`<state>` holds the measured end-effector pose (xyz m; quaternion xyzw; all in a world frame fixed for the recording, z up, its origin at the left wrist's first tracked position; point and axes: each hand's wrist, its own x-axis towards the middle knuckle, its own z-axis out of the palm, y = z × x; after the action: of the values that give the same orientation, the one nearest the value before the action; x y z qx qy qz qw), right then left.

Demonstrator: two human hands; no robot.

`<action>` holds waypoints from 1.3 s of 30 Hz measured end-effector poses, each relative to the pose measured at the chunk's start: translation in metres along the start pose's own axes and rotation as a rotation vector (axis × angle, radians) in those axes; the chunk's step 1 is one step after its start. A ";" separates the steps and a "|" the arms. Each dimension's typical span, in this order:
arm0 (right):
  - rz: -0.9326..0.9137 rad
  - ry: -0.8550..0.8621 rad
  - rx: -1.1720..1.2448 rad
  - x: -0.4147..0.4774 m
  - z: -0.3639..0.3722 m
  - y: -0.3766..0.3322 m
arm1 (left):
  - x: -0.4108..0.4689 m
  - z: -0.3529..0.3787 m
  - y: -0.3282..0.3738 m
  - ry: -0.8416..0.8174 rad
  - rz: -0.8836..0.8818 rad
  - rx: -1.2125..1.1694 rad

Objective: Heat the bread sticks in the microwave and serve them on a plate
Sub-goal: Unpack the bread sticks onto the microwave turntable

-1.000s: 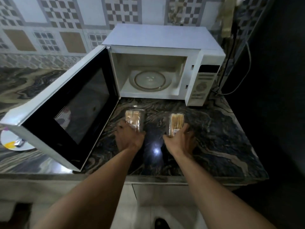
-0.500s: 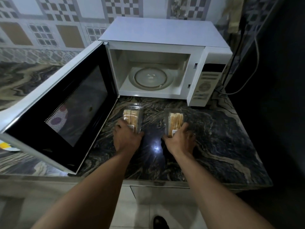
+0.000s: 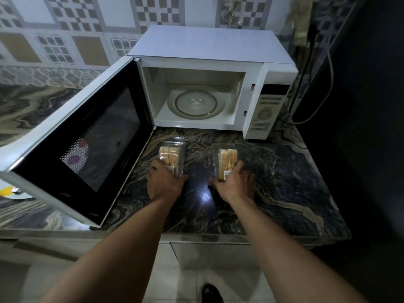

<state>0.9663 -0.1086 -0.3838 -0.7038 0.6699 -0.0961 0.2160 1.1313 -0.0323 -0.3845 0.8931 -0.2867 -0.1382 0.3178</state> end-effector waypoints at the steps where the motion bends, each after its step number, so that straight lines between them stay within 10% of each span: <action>1: -0.002 -0.009 0.007 -0.001 -0.001 0.000 | -0.001 -0.001 0.001 0.003 -0.002 -0.004; 11: -0.373 0.160 -0.029 -0.020 -0.034 0.020 | -0.053 -0.001 0.027 0.131 0.334 0.108; 19: -0.416 -0.171 -0.087 -0.013 -0.039 0.035 | -0.057 0.043 0.040 -0.639 -0.172 -0.408; 39: -0.313 -0.228 -0.020 0.000 -0.045 0.031 | -0.053 0.070 0.045 -0.498 -0.488 -0.626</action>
<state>0.9196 -0.1169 -0.3571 -0.8079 0.5242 -0.0415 0.2660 1.0400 -0.0637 -0.4052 0.7352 -0.0804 -0.4990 0.4516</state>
